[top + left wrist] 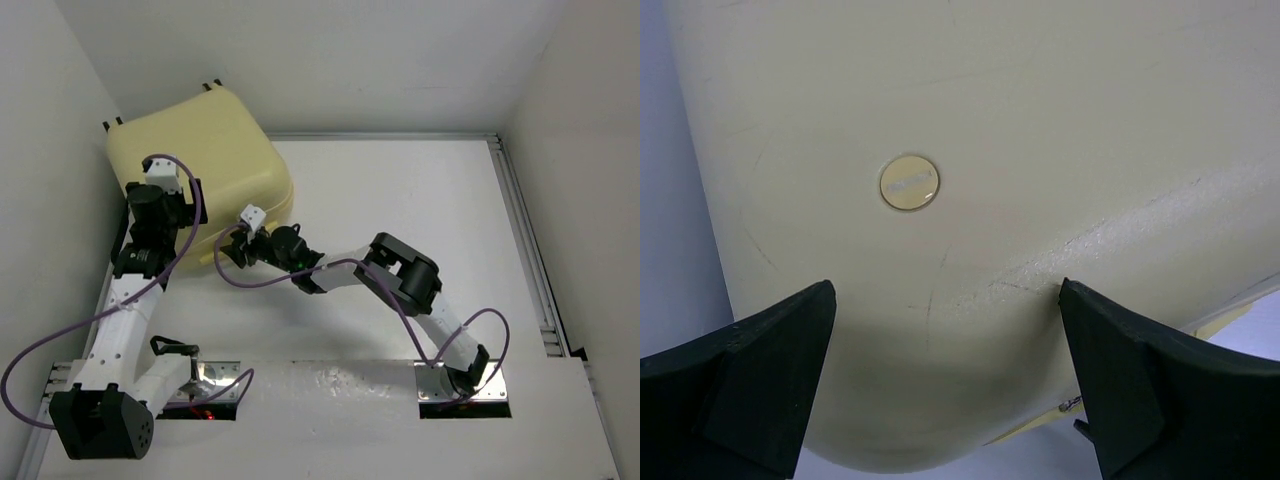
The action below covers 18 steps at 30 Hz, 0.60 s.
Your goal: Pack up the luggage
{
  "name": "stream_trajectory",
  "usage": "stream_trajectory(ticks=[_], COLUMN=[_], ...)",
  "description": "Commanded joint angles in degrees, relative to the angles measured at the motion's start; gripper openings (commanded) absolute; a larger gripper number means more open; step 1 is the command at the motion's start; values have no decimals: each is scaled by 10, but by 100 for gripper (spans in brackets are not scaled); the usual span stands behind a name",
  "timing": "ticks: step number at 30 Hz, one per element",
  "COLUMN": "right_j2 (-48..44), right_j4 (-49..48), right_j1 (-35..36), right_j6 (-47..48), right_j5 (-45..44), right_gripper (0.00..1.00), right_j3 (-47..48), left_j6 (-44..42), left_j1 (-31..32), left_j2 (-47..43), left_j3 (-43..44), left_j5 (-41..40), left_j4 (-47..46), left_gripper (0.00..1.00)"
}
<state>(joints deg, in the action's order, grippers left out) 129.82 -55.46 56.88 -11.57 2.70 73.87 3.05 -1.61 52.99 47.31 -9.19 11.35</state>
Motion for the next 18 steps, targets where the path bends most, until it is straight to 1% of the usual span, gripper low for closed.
stream_trajectory(ticks=[1, 2, 3, 9, 13, 14, 17, 18], right_j2=[8, 8, 7, -10, -11, -6, 5, 9], right_j4=[-51, -53, -54, -47, -35, -24, 7, 14], right_j1=[9, 12, 13, 35, 44, 46, 46, 48], right_j6=[0, 1, 1, 16, 25, 27, 32, 33], right_j5=[2, 0, -1, -24, -75, -101, -135, -166], right_gripper=[46, 46, 44, 44, 44, 44, 45, 45], right_j3=[36, 34, 31, 12, 15, 28, 57, 64], left_j6=[12, 12, 12, 12, 6, 6, 6, 6], left_j1=[-6, -6, -6, -6, -6, -6, -6, -6], left_j2=[23, 23, 23, 18, 11, 6, 6, 1], left_j3=[4, 4, 4, -6, -6, -12, -12, -12], left_j5=[-21, -21, -21, -21, -21, -21, -21, -21], left_j4=[5, 5, 5, 5, 0, 0, 0, 0], left_gripper=[99, 99, 99, 99, 99, 99, 99, 99])
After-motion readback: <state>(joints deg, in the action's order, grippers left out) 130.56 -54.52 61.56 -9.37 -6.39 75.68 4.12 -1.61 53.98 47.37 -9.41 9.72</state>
